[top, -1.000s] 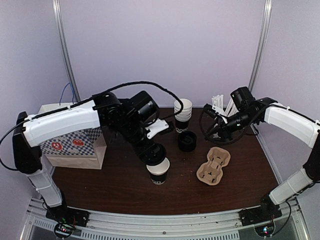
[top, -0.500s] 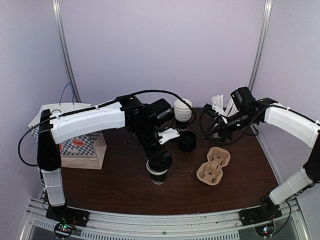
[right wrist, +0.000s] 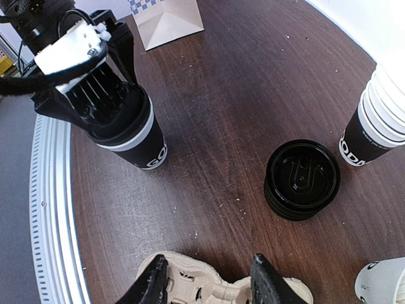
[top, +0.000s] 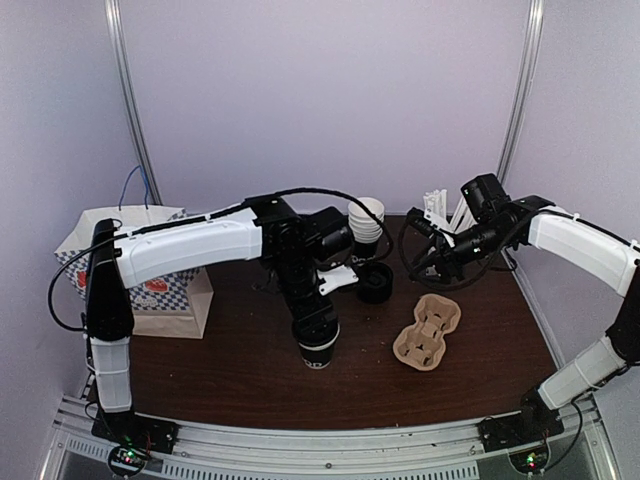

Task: Pack the takeout coffee

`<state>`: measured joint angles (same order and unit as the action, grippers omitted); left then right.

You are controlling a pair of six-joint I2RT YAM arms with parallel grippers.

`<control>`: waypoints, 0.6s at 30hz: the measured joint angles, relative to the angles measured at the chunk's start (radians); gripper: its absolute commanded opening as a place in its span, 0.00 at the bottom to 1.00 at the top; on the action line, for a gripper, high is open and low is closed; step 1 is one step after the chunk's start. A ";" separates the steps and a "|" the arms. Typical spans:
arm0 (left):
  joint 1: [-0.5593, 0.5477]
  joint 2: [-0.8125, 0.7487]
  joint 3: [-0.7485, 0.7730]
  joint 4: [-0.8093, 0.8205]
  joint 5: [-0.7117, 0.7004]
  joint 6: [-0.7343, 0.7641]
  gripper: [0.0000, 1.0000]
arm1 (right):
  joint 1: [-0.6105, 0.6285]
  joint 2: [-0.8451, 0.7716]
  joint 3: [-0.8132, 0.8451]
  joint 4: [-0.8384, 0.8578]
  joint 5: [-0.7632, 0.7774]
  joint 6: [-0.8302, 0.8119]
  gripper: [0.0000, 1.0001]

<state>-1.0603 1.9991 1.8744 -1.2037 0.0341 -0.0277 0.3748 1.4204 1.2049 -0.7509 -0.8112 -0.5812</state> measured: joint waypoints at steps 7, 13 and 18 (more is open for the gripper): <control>0.000 0.018 0.003 -0.002 -0.010 0.001 0.69 | 0.000 0.008 0.000 0.000 0.000 0.000 0.45; 0.000 0.023 0.011 -0.002 -0.011 0.004 0.69 | 0.000 0.008 0.000 0.000 -0.001 0.000 0.45; 0.000 0.032 0.033 -0.002 -0.011 0.005 0.69 | 0.000 0.008 0.000 0.000 -0.004 0.000 0.45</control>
<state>-1.0603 2.0312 1.9076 -1.2057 0.0227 -0.0231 0.3748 1.4288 1.2049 -0.7513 -0.8154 -0.5812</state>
